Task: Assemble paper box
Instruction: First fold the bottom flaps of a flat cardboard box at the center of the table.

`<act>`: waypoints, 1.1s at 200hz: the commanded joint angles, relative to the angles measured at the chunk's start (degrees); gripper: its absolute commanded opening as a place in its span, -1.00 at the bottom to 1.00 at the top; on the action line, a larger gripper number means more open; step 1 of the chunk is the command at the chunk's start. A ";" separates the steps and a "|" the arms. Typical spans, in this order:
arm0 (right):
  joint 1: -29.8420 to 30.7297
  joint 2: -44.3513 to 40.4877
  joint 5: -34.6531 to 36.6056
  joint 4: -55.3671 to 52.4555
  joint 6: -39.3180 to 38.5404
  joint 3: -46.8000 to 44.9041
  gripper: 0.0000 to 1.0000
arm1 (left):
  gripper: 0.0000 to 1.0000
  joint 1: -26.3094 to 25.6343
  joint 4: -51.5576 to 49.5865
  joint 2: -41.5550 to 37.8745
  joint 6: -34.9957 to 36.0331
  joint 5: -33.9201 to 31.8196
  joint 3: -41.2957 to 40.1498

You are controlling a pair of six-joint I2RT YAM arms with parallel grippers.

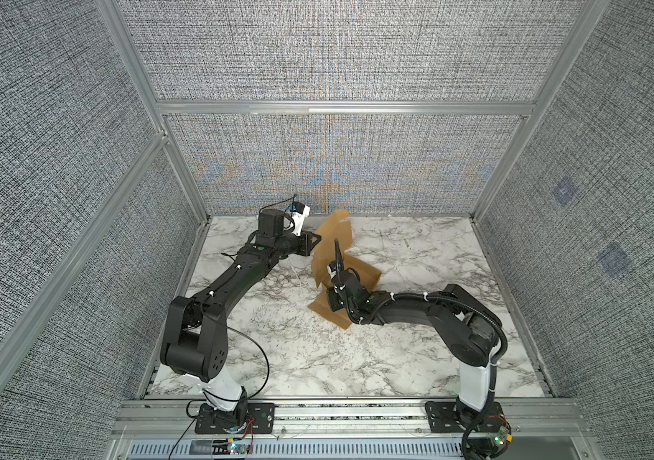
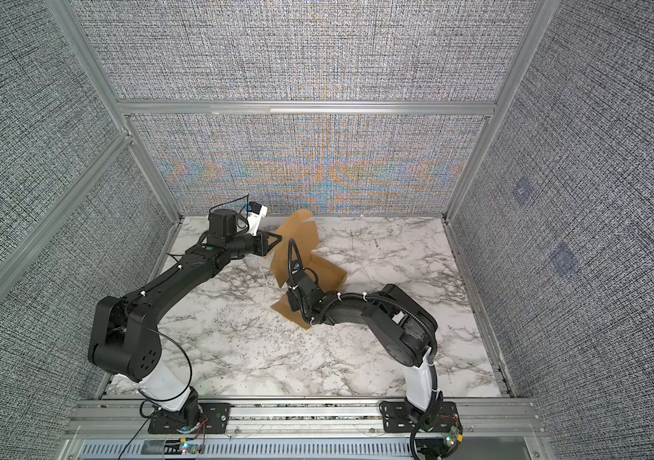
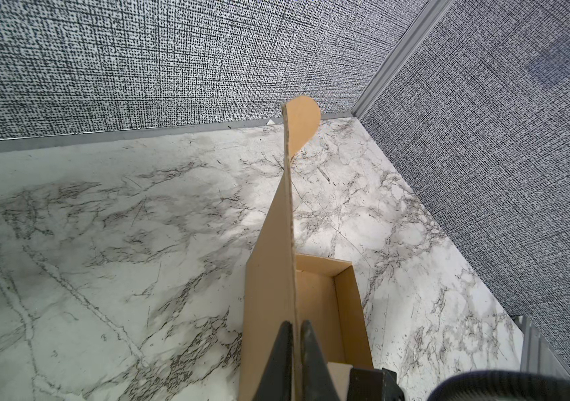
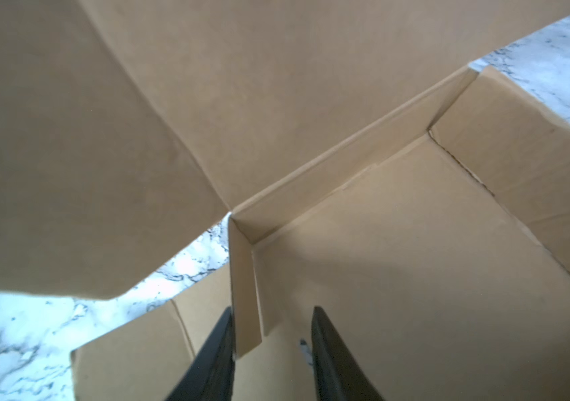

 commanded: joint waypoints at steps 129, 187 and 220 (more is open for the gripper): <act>-4.92 1.58 0.27 4.83 -0.79 0.58 -0.01 | -0.81 -0.04 2.73 -0.22 -1.74 1.38 -1.54; -5.53 3.43 -1.89 6.31 -1.72 2.29 0.00 | -0.81 -0.21 3.25 -0.25 -2.13 1.57 -1.80; -5.71 4.13 -3.22 6.13 -3.05 3.43 0.00 | -0.81 -0.18 3.79 -0.07 -2.74 1.92 -1.96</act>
